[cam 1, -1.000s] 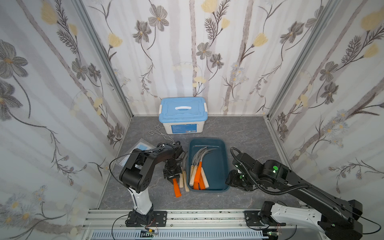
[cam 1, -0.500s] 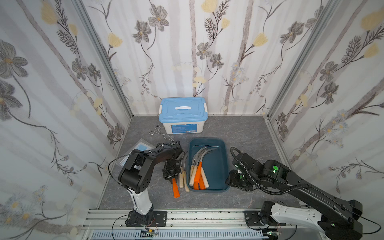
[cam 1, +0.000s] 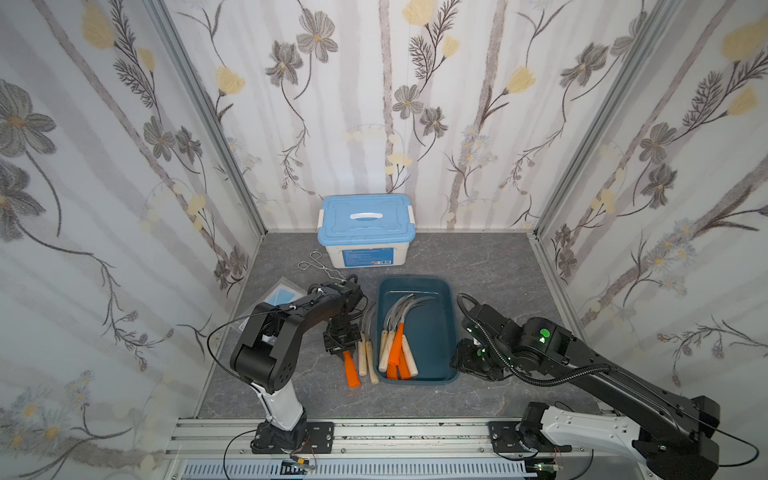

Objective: Put small sickles into storage boxes
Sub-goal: Pick up the sickle at the center of the board.

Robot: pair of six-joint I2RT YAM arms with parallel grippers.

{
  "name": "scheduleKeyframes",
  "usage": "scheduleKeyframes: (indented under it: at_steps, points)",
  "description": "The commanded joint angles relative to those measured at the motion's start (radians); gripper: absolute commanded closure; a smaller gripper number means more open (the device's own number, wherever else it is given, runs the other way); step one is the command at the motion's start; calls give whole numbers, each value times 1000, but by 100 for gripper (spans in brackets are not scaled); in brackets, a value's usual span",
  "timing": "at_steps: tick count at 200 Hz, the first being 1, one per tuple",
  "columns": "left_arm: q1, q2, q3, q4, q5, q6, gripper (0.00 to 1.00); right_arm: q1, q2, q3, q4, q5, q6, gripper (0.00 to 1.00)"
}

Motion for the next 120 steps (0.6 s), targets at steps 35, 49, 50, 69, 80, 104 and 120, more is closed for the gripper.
scheduleKeyframes:
  at_steps: [35,49,50,69,80,104,120]
  points:
    - [25,-29,8,-22,-5,3,100,-8,14,15,26,-2,-19,50]
    - [33,-32,17,-27,-4,6,100,-10,19,20,25,-3,-22,51]
    - [34,-32,17,-28,-4,6,100,-10,19,20,25,-3,-22,51]
    - [40,-37,35,-31,4,10,100,-13,27,29,22,-2,-31,51]
    - [40,-46,39,-24,13,8,100,-19,30,38,22,-3,-36,51]
    - [40,-87,32,-17,10,5,100,-39,29,63,25,0,-47,51]
    - [41,-117,28,-17,8,8,100,-48,30,68,19,1,-53,50]
